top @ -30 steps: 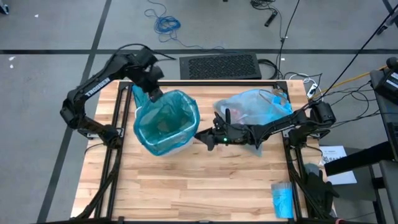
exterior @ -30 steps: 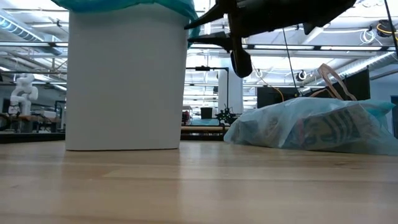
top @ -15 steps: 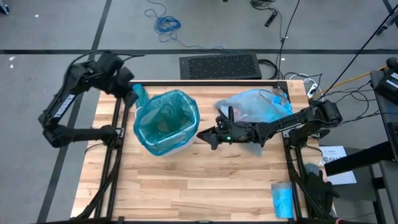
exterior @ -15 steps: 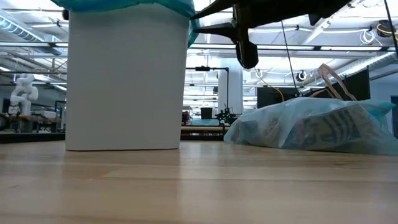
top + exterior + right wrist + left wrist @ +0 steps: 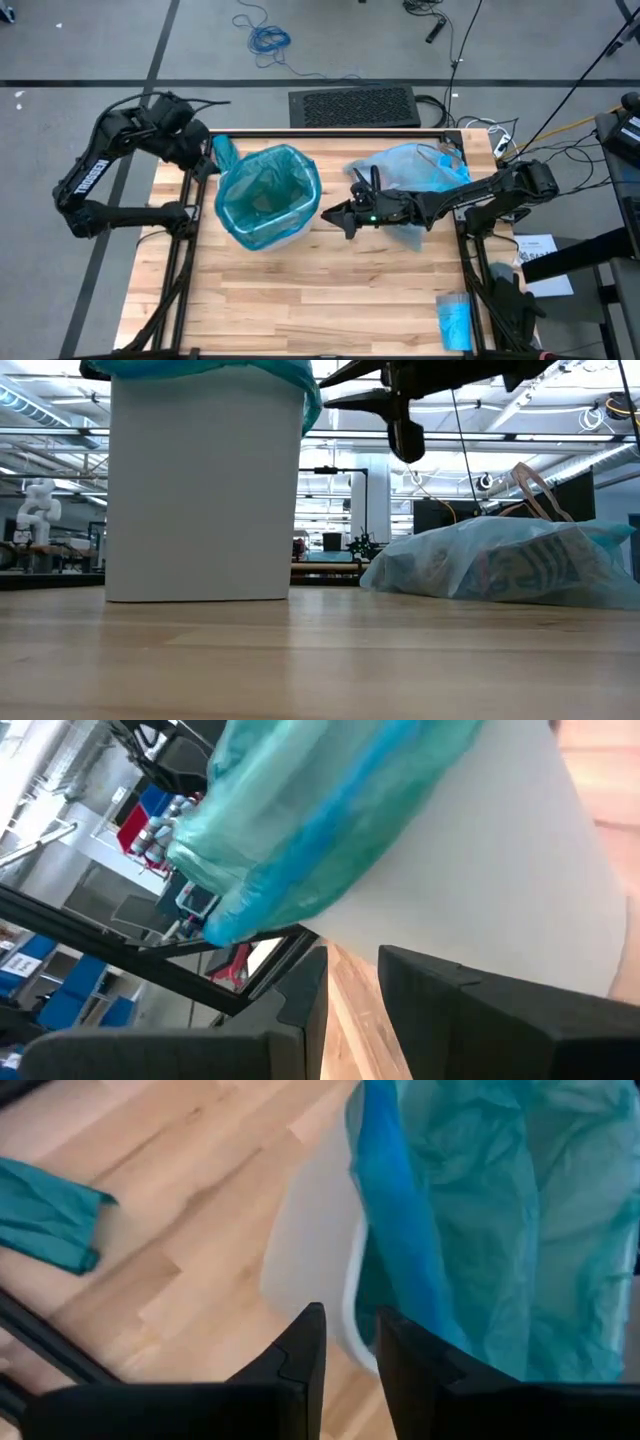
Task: Place trash/remove bag and relplace
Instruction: Insert the blue trash bag into the white trash bin
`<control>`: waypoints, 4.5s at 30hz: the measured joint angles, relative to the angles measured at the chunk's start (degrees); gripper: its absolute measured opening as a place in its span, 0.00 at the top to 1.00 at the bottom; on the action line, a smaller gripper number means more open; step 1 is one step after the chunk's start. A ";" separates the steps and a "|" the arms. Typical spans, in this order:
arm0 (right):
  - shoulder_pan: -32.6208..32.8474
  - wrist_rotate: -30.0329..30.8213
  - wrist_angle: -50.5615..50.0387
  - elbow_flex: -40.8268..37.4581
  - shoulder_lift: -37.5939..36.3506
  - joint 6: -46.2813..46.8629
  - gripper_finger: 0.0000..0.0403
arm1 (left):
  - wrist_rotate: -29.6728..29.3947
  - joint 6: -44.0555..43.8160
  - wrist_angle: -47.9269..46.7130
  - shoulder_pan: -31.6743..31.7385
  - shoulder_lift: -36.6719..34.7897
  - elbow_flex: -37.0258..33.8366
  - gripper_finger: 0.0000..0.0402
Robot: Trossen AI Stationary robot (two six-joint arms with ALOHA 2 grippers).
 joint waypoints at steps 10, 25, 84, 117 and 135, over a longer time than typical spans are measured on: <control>-3.32 3.14 -10.20 0.02 -11.14 -4.99 0.79 | -13.41 -4.98 0.00 -9.12 0.82 0.00 0.79; -4.83 3.30 -17.06 0.02 -15.53 -6.48 0.79 | -12.76 -7.04 0.03 -14.19 1.87 0.00 0.79; -13.29 -21.14 -45.09 -0.04 -41.64 -17.50 0.79 | -28.20 -61.44 0.39 -49.00 34.23 18.80 0.98; -17.62 -28.99 -24.87 -11.35 -38.90 -8.02 0.73 | -42.34 -66.44 4.43 -54.14 26.48 23.23 0.66; -20.22 -34.87 -5.60 -22.88 -39.21 4.18 0.73 | -35.53 -71.03 3.17 -55.36 29.26 23.23 0.66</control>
